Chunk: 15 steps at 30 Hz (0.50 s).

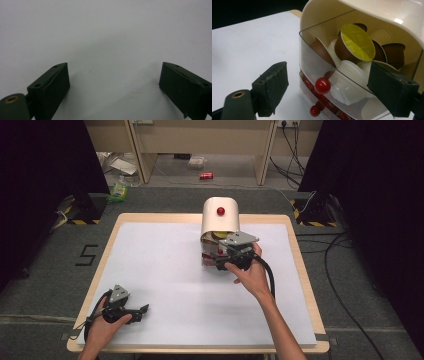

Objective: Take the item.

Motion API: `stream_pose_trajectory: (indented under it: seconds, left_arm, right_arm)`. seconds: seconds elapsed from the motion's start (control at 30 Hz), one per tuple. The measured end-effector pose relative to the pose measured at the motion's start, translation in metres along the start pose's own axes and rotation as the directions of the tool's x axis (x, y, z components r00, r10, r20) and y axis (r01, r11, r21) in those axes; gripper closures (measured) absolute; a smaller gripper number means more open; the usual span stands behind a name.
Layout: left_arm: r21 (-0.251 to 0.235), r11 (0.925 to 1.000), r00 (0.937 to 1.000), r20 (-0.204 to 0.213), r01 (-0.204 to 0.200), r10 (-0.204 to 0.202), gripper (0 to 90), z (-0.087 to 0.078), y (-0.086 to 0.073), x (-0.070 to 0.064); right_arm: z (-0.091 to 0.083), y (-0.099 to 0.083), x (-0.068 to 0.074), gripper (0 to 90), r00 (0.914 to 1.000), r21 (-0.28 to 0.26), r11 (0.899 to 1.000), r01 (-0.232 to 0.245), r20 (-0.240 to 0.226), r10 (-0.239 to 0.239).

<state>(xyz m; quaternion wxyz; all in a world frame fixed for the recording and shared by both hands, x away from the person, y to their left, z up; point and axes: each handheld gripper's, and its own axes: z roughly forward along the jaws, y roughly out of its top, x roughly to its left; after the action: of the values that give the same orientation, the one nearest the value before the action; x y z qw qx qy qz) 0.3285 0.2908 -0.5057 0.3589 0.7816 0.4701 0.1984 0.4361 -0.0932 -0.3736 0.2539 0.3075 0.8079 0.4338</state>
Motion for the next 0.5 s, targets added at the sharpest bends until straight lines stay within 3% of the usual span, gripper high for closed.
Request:
stream_pose_trajectory:
  seconds: [0.5]
  left_arm:
    - [0.000,1.0000,1.0000,0.000,0.000,0.000,8.7,0.0000,-0.0001,-0.0001]
  right_arm:
    - [-0.0025,-0.0021,0.0027,16.0,1.0000,-0.001,1.000,-0.002,-0.001,0.002]
